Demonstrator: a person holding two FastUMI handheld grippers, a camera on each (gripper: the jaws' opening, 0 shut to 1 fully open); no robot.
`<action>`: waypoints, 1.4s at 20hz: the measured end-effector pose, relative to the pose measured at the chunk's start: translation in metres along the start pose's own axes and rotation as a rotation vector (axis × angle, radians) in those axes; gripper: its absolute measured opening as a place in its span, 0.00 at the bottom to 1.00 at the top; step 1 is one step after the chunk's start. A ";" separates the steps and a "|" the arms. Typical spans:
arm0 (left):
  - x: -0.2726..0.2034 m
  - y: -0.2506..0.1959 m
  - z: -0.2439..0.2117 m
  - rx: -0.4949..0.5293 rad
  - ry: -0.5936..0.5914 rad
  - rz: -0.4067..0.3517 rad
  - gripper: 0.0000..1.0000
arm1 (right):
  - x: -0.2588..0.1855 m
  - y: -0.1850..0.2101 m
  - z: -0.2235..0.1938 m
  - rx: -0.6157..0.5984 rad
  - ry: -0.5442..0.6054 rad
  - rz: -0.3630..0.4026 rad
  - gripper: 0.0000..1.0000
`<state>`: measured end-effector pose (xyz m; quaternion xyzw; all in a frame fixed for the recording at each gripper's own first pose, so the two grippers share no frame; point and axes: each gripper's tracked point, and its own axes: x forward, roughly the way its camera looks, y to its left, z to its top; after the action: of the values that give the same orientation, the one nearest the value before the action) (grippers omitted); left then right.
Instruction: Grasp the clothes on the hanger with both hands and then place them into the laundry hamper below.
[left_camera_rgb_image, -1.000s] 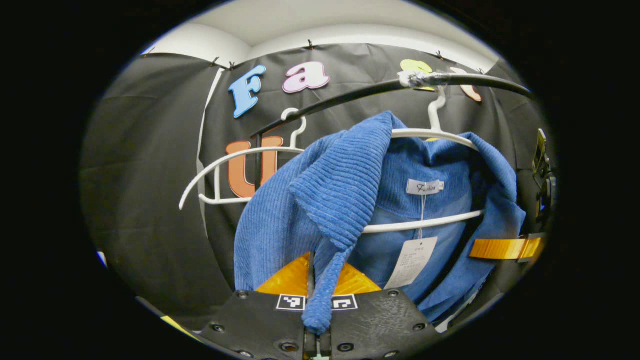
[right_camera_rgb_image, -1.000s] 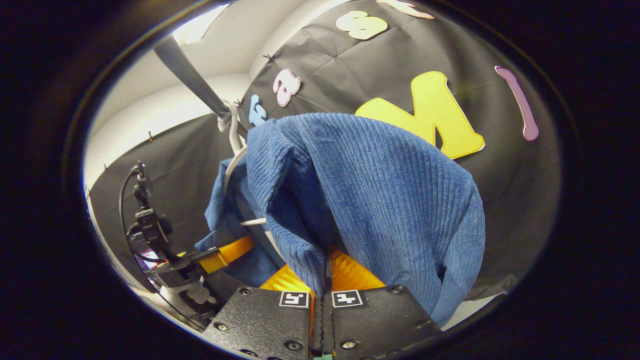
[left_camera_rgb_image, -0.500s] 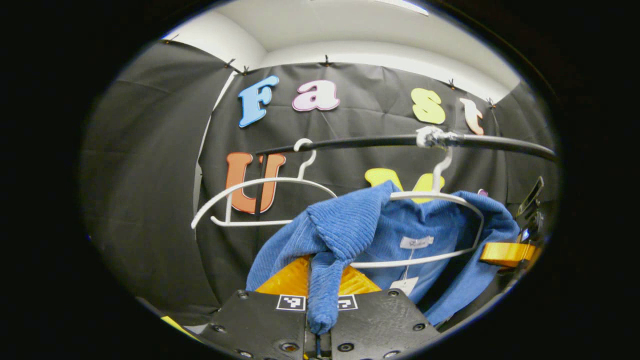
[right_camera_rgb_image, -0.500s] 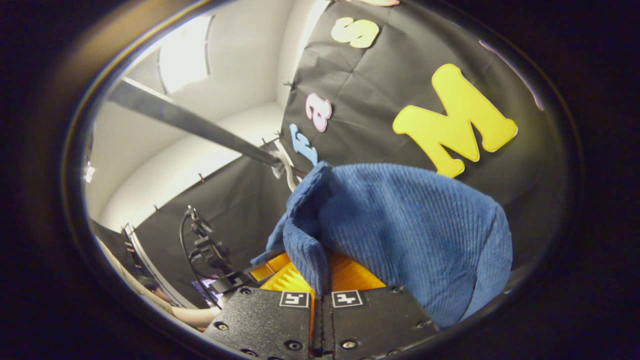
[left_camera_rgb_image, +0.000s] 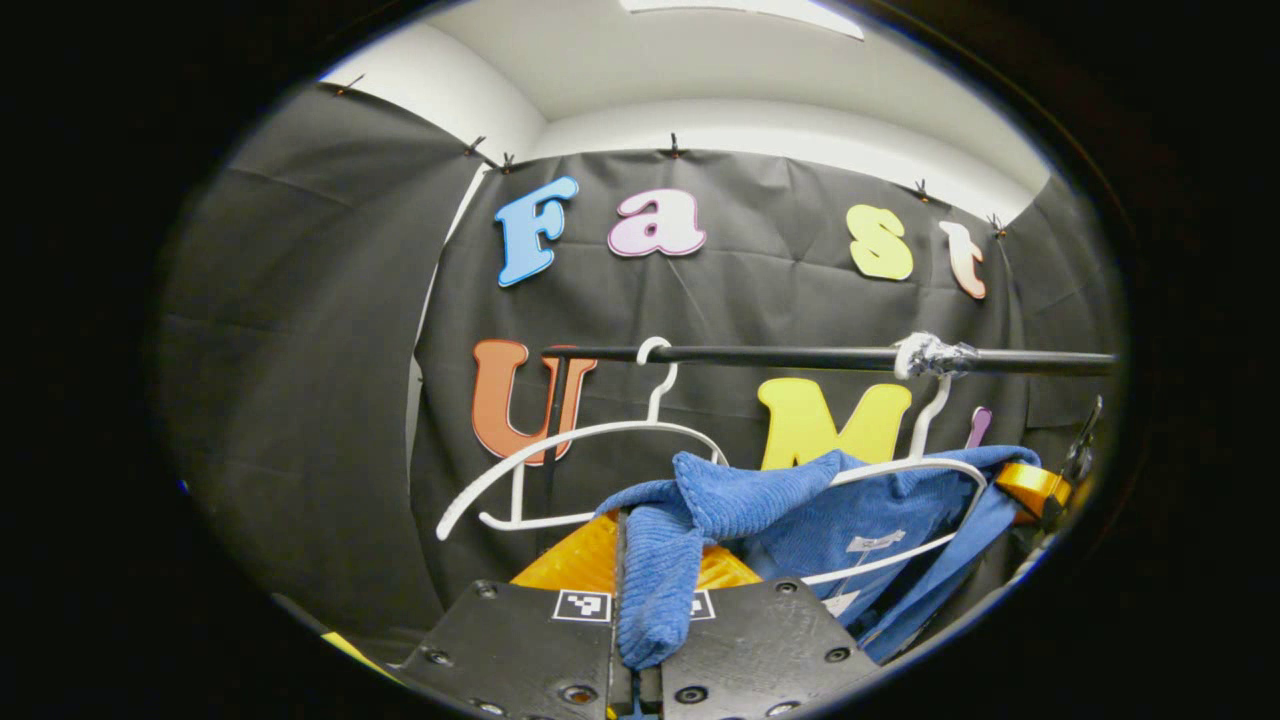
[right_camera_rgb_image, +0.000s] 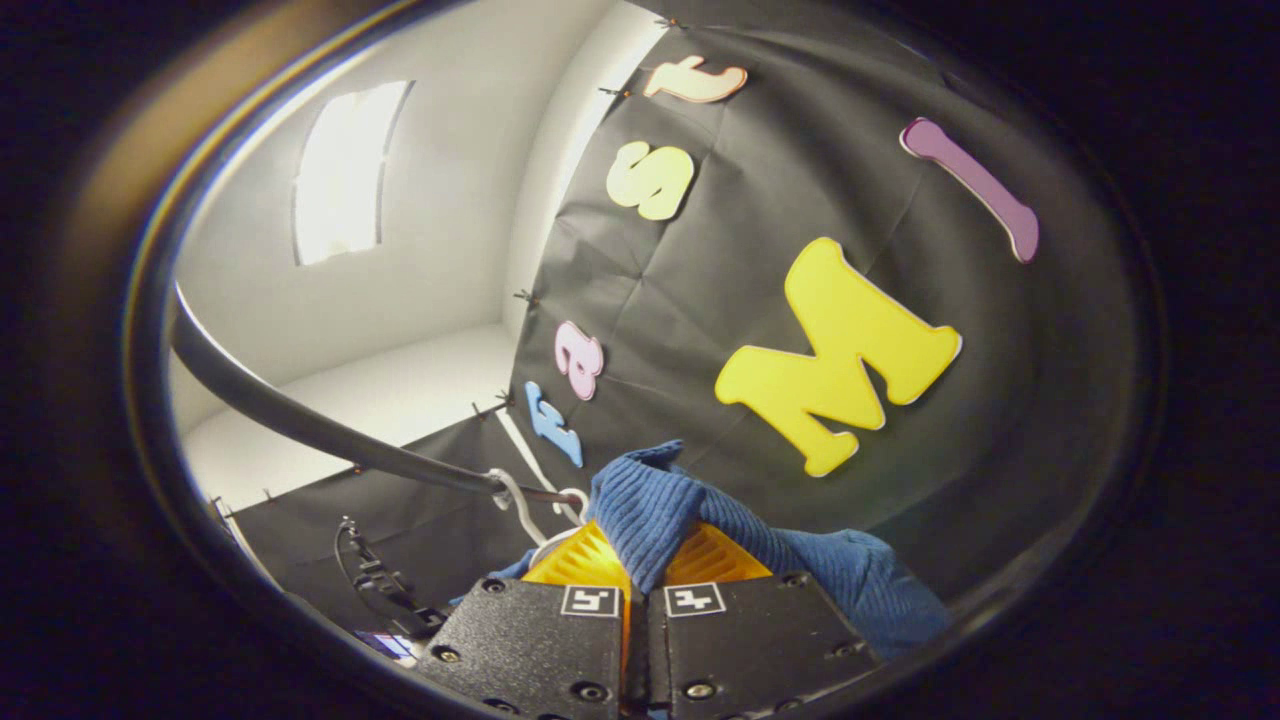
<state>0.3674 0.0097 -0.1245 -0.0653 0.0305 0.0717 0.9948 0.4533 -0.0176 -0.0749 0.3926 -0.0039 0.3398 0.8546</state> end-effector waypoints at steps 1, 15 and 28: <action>0.000 0.002 0.000 -0.006 0.001 0.001 0.07 | 0.001 -0.002 0.001 -0.017 -0.011 -0.023 0.04; 0.021 0.041 -0.029 -0.023 0.105 0.014 0.08 | 0.007 -0.074 0.023 -0.611 0.037 -0.442 0.04; 0.011 0.067 -0.121 -0.101 0.291 0.047 0.08 | -0.029 -0.135 -0.056 -0.378 0.263 -0.526 0.04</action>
<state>0.3623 0.0609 -0.2535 -0.1240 0.1720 0.0861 0.9735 0.4951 -0.0590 -0.2118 0.1679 0.1446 0.1489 0.9637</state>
